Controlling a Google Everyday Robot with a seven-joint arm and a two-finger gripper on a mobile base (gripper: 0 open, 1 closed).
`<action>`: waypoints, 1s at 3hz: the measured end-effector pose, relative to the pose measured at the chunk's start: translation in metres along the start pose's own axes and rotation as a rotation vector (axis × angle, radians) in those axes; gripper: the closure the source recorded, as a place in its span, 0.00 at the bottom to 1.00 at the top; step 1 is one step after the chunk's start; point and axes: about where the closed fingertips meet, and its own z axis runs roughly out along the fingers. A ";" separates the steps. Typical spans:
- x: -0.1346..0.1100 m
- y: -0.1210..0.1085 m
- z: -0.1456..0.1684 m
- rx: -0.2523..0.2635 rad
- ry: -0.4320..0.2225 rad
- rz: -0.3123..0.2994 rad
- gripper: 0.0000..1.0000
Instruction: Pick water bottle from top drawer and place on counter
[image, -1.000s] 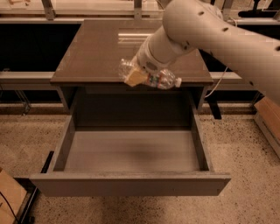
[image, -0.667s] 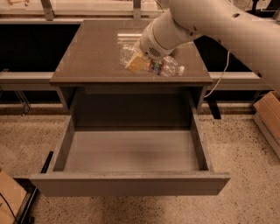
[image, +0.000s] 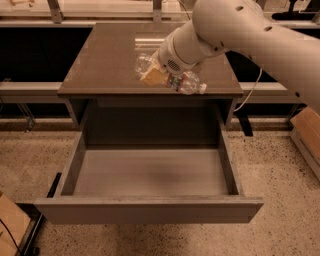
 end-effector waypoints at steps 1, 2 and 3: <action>0.001 -0.017 0.029 0.063 -0.045 0.067 1.00; 0.000 -0.038 0.064 0.089 -0.063 0.073 0.84; -0.002 -0.055 0.099 0.076 -0.068 0.064 0.60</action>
Offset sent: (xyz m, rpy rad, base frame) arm 0.1181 0.0345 -0.0399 0.1090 -0.0898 -0.1001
